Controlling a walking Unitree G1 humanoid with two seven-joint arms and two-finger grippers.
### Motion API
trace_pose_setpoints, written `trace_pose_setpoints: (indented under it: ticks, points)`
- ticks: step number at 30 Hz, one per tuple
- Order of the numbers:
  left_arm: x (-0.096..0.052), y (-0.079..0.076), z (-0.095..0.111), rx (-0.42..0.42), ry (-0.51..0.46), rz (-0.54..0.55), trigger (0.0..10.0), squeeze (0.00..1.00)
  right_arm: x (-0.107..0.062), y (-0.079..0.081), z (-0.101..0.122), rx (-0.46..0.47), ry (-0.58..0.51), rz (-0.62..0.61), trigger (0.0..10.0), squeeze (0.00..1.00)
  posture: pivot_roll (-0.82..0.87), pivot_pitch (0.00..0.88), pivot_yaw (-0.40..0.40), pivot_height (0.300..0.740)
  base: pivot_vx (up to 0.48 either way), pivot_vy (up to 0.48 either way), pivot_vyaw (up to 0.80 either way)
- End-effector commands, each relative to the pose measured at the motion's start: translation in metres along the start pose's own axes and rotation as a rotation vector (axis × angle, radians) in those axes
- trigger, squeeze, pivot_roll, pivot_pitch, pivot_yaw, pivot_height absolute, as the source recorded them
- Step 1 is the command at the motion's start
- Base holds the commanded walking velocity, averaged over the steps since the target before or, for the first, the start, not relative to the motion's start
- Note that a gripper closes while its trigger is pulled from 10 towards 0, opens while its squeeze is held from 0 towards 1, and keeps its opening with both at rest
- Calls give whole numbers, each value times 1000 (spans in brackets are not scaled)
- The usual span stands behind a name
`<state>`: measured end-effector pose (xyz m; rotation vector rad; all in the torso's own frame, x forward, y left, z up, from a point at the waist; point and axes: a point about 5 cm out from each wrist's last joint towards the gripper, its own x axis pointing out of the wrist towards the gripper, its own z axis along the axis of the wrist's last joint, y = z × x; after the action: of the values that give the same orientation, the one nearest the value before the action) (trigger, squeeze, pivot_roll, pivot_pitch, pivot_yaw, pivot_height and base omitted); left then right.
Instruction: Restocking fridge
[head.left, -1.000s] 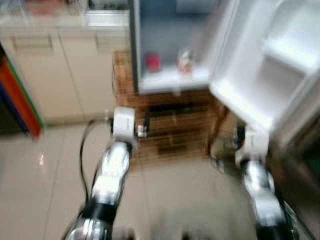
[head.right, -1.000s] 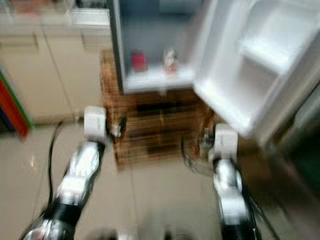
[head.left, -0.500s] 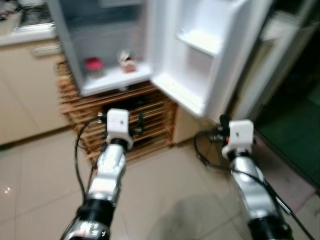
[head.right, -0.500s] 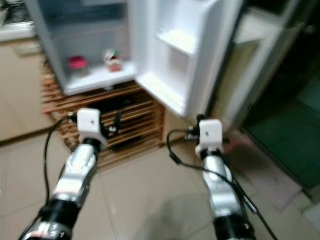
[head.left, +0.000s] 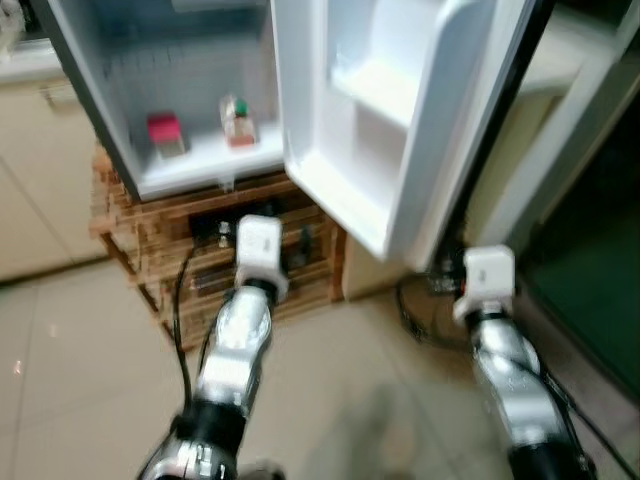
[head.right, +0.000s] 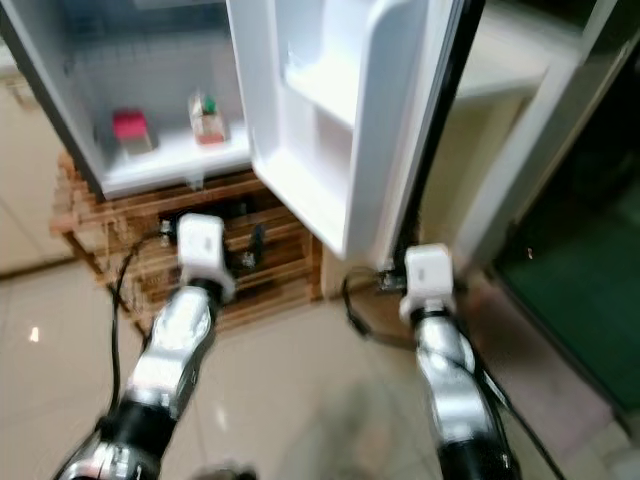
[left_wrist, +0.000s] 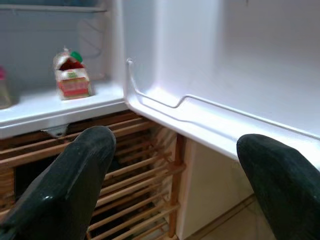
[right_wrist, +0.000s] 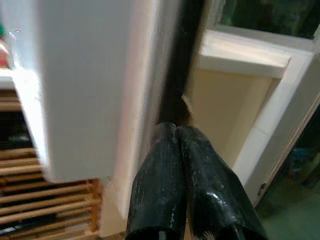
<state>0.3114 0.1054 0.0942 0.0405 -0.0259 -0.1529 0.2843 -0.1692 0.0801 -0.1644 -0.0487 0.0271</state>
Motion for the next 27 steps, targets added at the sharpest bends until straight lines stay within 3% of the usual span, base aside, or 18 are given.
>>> trace_pose_setpoints:
  ticks: [1, 5, 7, 8, 9, 13, 18, 19, 22, 27]
  points:
    - [2, 4, 2, 3, -2, 7, 10000, 0, 2, 2, 1, -2, 6, 13, 10000, 0, -84, 0, -29, 740, 0, 0, 0]
    - [2, 3, 2, 2, -2, 1, 10000, 0, 1, -5, -8, -34, 65, -35, 10000, 0, -83, 0, -26, 740, 0, 0, 0]
    - [3, 3, 1, 4, 7, -7, 10000, 0, 8, -25, -15, -145, 120, -153, 10000, 0, -79, 0, -18, 740, 0, 0, 0]
    - [3, 3, 1, 4, 7, -7, 10000, 0, 8, -25, -15, -145, 120, -153, 10000, 0, -79, 0, -18, 740, 0, 0, 0]
    - [1, 2, -2, -21, 19, -52, 10000, 0, 17, -40, -12, -214, 123, -234, 10000, 0, -75, 0, -11, 740, 0, 0, 0]
    - [-3, 2, -5, -45, 16, -114, 10000, 0, 27, -54, -5, -272, 116, -316, 10000, 0, -67, 0, -8, 740, 0, 0, 0]
    - [-30, 28, -52, 117, 204, -176, 10000, 0, 49, -81, 5, -361, 161, -446, 10000, 0, -26, 0, 22, 740, 0, 0, 0]
    - [-30, 28, -52, 117, 204, -176, 10000, 0, 49, -81, 5, -361, 161, -446, 10000, 0, -26, 0, 22, 740, 0, 0, 0]
    - [-49, 45, -70, 152, 281, -193, 10000, 0, 60, -87, 12, -383, 164, -478, 10000, 0, -3, 0, 53, 740, 0, 0, 0]
    - [-75, 51, -65, 145, 247, -270, 10000, 0, 81, -87, 36, -378, 125, -496, 10000, 0, 49, 32, 89, 740, 0, 0, 0]
